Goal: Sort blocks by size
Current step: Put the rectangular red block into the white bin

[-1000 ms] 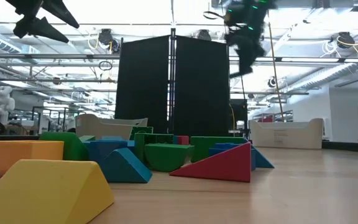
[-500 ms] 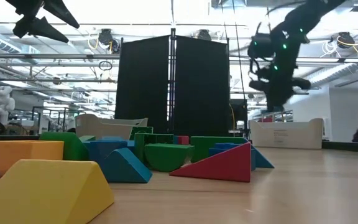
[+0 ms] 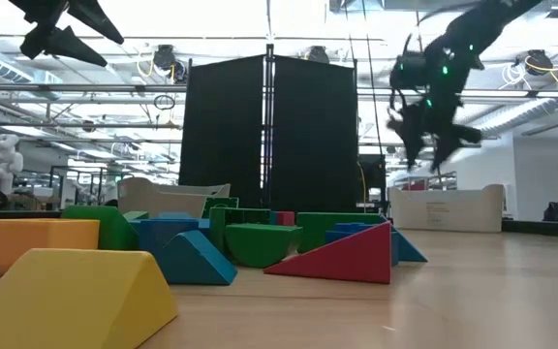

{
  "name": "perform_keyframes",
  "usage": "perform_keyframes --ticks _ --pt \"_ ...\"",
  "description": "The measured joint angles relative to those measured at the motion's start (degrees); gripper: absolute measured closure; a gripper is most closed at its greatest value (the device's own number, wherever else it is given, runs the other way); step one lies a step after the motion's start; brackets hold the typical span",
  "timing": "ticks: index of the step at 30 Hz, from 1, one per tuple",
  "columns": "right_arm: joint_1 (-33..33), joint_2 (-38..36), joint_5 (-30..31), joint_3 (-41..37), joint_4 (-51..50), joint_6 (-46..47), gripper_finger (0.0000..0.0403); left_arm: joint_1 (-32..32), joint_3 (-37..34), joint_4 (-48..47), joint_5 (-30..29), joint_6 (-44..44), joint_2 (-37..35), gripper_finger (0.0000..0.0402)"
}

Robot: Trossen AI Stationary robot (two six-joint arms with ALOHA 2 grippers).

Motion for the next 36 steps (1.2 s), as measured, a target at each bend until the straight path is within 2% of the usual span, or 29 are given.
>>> perform_keyframes --ticks 5,7,9,12,18,26,36 --pt "11.63 -2.02 -20.82 1.61 13.07 -7.97 0.0163 0.00 0.00 -0.02 -0.33 0.39 0.00 0.0120" --pt "18.20 -1.86 -23.42 1.61 16.48 -12.19 0.0169 0.00 0.00 -0.02 -0.70 0.39 0.02 0.0120" --pt "24.71 -0.46 -21.25 1.61 16.91 -16.90 0.0175 0.00 0.00 -0.02 -0.81 0.42 0.00 0.0120" --pt "31.46 3.76 -14.78 1.48 16.39 -20.10 0.0182 0.00 0.00 -0.02 -1.18 0.37 0.11 0.0120" --pt "38.24 14.52 -14.63 1.48 20.27 -22.43 0.0176 0.00 0.00 -0.04 -1.61 0.42 0.45 0.0120" --pt "41.90 22.23 -14.42 1.48 26.17 -22.62 0.0144 0.00 0.00 -0.04 -1.62 0.33 0.52 0.0120" --pt "42.25 26.88 -13.08 1.48 27.84 -23.70 0.0148 0.00 0.00 -0.07 -1.58 0.01 1.05 0.0120"
